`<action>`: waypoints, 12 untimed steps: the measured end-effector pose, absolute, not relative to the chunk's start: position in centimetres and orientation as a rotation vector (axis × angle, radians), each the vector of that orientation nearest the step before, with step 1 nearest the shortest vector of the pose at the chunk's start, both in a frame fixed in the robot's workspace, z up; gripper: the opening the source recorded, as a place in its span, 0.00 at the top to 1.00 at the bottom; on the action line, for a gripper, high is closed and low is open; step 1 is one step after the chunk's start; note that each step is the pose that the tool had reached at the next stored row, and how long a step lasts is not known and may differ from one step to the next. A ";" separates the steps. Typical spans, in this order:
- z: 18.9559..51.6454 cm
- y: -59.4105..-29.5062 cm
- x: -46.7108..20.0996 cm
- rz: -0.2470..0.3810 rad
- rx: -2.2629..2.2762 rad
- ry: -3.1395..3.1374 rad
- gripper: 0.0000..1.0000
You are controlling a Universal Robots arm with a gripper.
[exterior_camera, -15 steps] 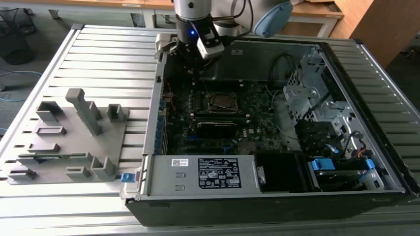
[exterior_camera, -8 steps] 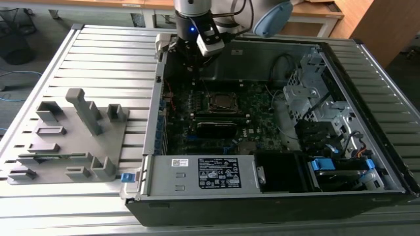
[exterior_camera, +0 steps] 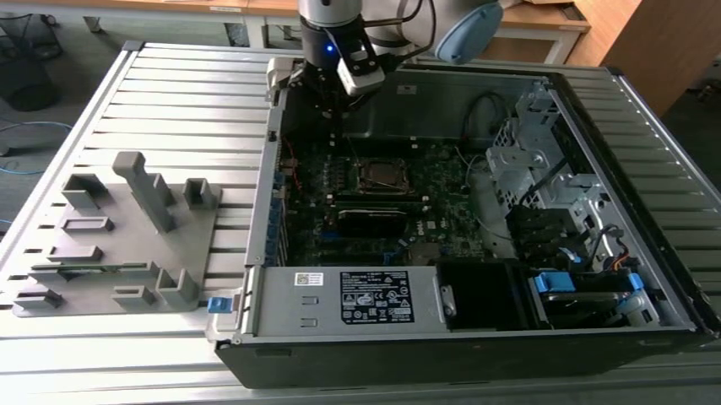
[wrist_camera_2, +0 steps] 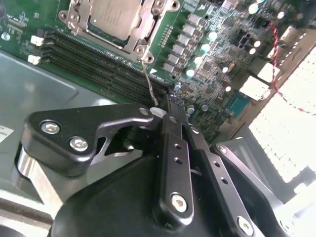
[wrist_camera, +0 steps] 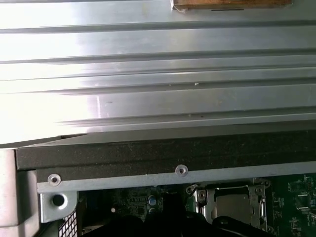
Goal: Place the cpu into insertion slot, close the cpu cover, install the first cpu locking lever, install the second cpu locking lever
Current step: 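Install the first cpu locking lever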
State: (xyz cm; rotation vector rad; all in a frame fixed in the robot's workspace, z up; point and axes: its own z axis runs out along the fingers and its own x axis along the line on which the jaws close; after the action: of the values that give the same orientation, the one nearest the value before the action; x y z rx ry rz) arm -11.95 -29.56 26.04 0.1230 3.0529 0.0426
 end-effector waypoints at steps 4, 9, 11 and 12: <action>26.0 -29.6 -12.1 0.045 0.123 3.051 0.89; 26.0 -29.8 -12.1 0.045 0.123 3.051 0.89; 26.0 -29.9 -12.0 0.045 0.123 3.051 0.89; 26.0 -29.9 -11.8 0.045 0.123 3.051 0.89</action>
State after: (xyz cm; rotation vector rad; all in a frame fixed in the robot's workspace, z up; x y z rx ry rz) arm -11.83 -29.92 25.97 0.1229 3.0507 0.0448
